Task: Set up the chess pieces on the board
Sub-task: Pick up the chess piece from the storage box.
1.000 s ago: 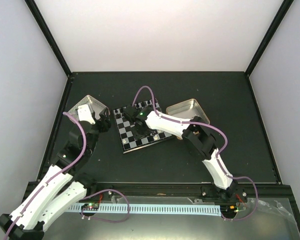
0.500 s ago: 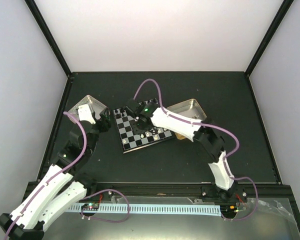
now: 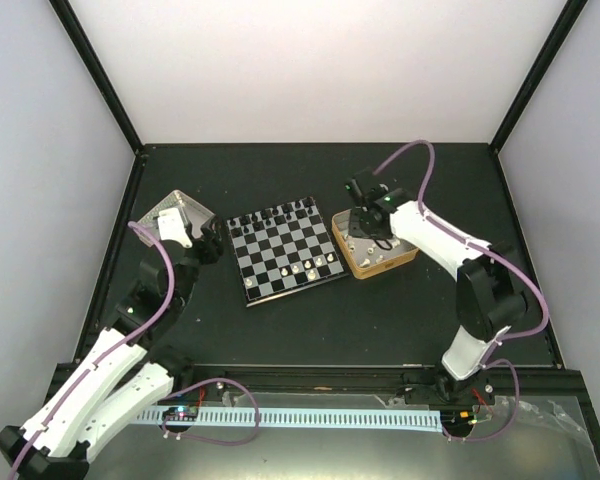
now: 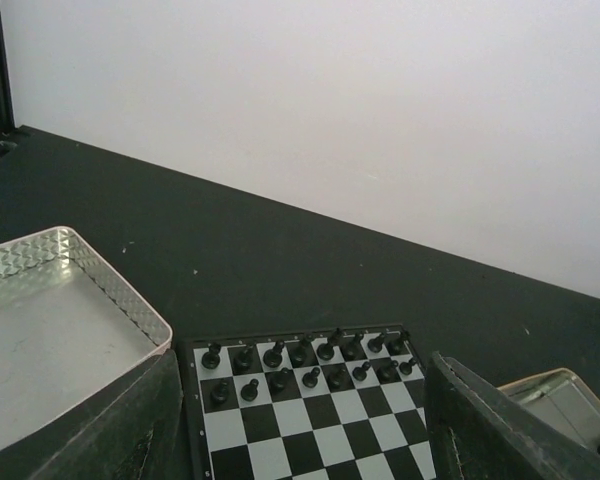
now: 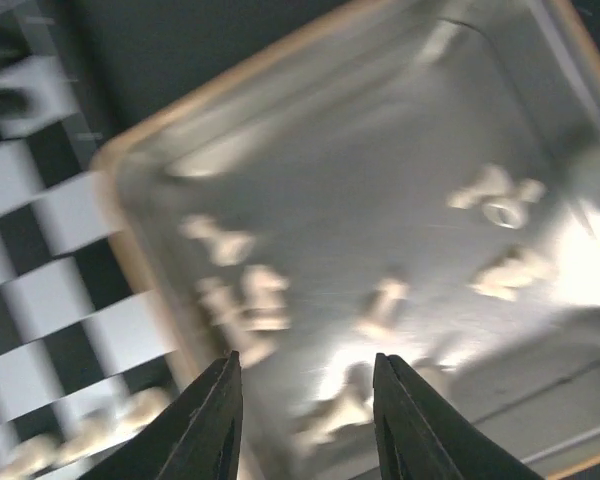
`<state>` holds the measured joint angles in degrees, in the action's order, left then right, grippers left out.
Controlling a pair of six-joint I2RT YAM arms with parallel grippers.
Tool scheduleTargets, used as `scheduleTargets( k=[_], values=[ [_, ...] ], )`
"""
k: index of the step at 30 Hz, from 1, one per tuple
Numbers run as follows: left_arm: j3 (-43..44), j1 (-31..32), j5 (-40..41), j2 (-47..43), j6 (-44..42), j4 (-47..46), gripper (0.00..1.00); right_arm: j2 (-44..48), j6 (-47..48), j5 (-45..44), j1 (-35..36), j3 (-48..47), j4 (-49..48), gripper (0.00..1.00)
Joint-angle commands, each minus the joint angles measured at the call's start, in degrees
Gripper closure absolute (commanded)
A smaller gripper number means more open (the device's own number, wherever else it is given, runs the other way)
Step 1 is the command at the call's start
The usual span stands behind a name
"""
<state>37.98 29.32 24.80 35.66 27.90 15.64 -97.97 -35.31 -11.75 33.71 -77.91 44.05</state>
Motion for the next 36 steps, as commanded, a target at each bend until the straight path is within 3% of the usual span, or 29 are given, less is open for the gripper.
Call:
scheduleTargets(
  k=[1, 7, 15, 29, 36],
  values=[
    [-0.1, -0.5, -2.4, 0.8, -0.5, -1.9, 0.32, -0.5, -0.9, -1.3, -6.0, 3.9, -1.6, 0.63],
    [0.2, -0.5, -3.4, 1.9, -1.0, -2.1, 0.32, -4.2, -0.8, -4.1, -11.8, 4.9, -3.3, 0.63],
    [0.5, -0.5, -3.5, 2.6, -1.2, -2.0, 0.32, -9.2, -1.5, -5.3, -14.8, 3.1, -4.9, 0.79],
    [0.9, -0.7, -3.7, 4.0, -1.3, -2.3, 0.32, -13.0, -0.8, -4.5, -16.5, 0.6, -7.2, 0.75],
    [0.9, -0.7, -3.8, 4.2, -1.3, -2.2, 0.32, -15.0, -1.1, -4.3, -16.8, 0.4, -6.9, 0.80]
  ],
)
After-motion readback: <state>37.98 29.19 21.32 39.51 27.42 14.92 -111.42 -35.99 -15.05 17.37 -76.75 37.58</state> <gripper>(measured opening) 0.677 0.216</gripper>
